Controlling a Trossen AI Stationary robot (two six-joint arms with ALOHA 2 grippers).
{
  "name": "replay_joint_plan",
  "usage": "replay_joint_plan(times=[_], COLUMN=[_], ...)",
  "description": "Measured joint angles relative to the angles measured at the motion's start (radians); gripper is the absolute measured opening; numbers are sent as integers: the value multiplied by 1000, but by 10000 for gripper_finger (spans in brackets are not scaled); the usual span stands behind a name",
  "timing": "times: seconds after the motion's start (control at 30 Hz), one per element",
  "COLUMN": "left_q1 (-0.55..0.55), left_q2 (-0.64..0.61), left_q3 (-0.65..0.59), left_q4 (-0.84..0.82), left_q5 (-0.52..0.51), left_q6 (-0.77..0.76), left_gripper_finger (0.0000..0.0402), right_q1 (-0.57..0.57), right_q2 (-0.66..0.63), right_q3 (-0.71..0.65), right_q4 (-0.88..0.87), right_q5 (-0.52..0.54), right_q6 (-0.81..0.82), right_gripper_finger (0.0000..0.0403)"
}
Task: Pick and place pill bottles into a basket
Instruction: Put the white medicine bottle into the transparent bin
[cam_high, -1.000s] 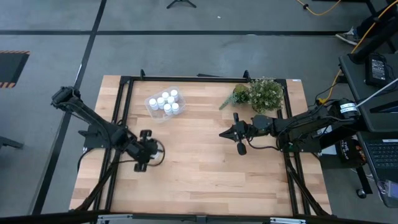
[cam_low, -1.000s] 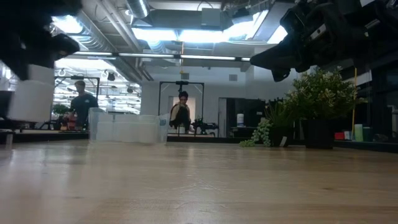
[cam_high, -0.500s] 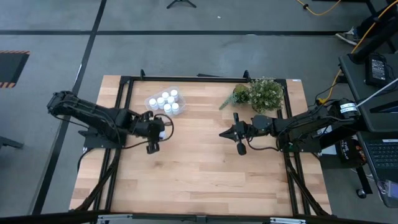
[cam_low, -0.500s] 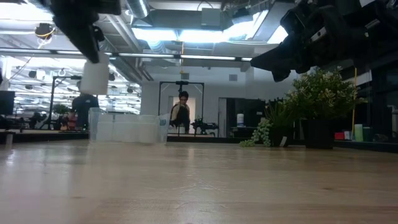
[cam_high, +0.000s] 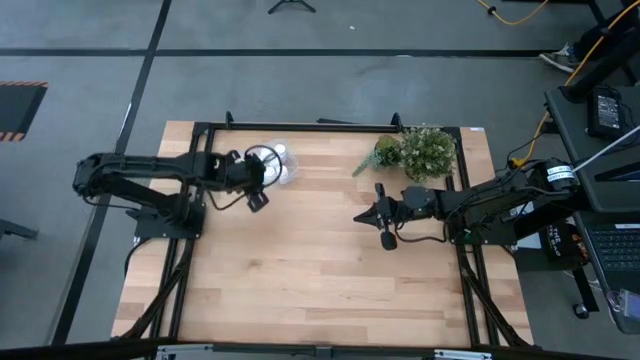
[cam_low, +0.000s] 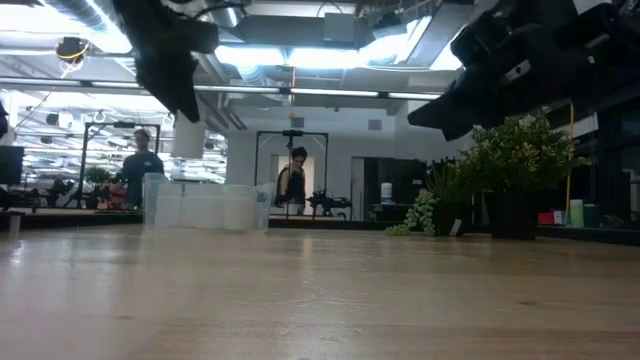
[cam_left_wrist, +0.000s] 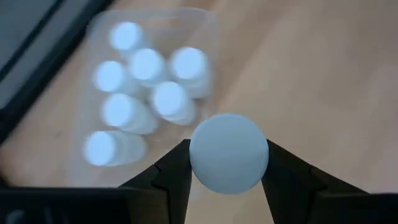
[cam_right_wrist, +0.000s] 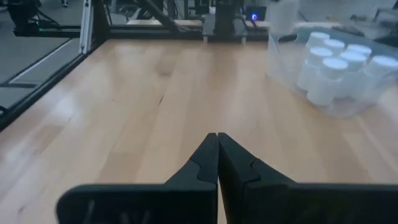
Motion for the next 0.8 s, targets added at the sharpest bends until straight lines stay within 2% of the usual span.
replay_joint_plan(times=[0.3,0.53,0.63,0.8], left_q1=[140,158,158,157], left_q2=[0,0,0,0], left_q3=[0,-1,-23,-77], left_q4=[0,19,63,84], left_q5=[-56,-72,-93,-69], left_q6=[27,41,42,15], left_gripper_finger=[155,155,155,155], right_q1=[0,0,0,0], right_q2=[0,0,0,0], right_q3=[0,0,0,0], right_q4=[2,107,108,84], right_q5=[0,0,0,-7], right_q6=[51,49,49,48], right_gripper_finger=[3,3,3,3])
